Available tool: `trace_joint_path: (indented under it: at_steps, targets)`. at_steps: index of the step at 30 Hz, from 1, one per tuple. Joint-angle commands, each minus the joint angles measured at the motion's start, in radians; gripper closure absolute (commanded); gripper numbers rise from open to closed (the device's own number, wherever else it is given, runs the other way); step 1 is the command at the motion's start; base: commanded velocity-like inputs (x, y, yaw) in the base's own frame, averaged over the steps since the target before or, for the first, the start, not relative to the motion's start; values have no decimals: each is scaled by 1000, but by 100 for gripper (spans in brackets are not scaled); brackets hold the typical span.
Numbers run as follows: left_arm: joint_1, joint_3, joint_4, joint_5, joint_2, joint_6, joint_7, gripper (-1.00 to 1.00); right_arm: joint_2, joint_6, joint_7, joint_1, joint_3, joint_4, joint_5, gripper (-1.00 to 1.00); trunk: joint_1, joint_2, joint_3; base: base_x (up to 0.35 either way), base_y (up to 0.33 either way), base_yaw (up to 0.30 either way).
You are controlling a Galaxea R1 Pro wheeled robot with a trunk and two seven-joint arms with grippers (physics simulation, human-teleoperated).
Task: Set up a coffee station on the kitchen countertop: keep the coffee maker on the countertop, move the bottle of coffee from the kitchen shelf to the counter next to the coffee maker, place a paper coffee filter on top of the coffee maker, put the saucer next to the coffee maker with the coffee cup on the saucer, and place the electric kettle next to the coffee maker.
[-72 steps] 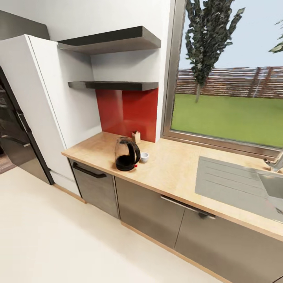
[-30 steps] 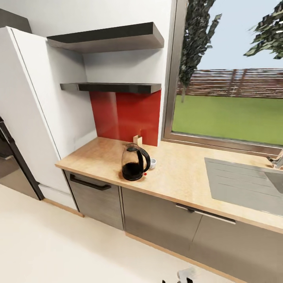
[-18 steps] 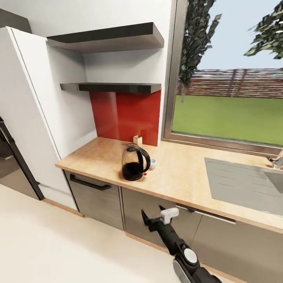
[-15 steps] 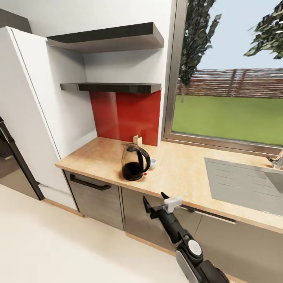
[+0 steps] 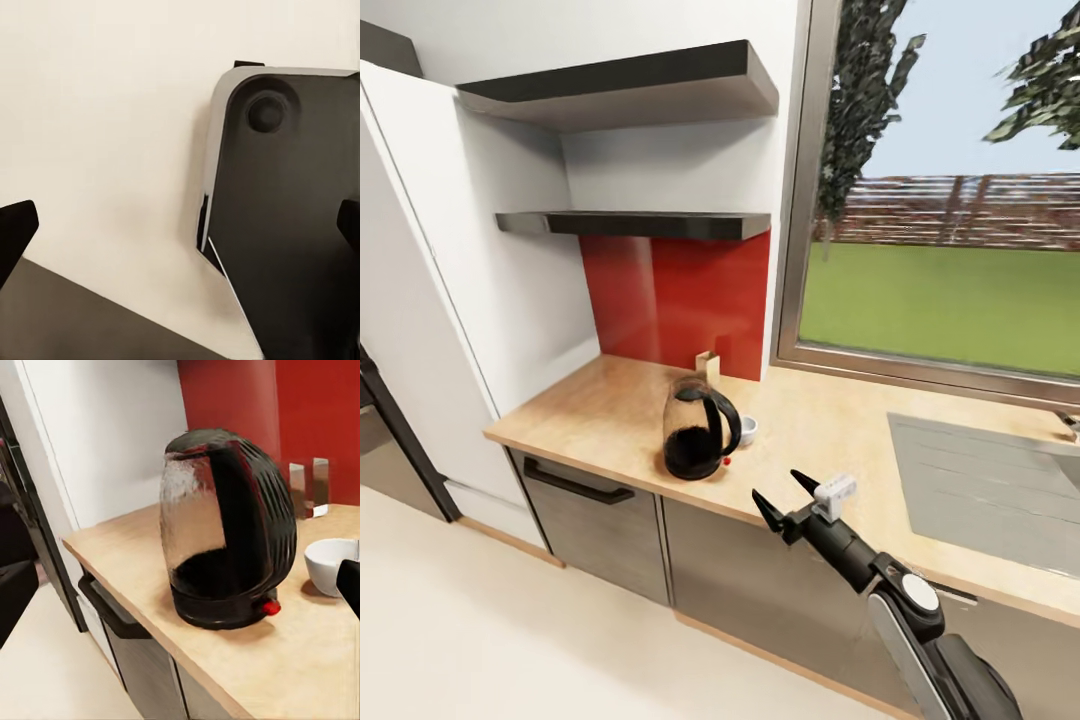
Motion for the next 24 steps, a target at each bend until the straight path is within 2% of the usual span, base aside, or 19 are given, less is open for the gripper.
trace_joint_path:
  at_steps: [1, 24]
  targets:
    - [-1, -8, 2, 9, 0, -3, 2, -100, -1, 4, 3, -1, 1, 0, -10, -100, 1, -2, -2, 335, -72, 0]
    - [1, -9, 7, 9, 0, -4, 2, -100, -3, 26, 5, -1, 7, 33, -2, -100, 1, -2, -2, 334, -5, 0]
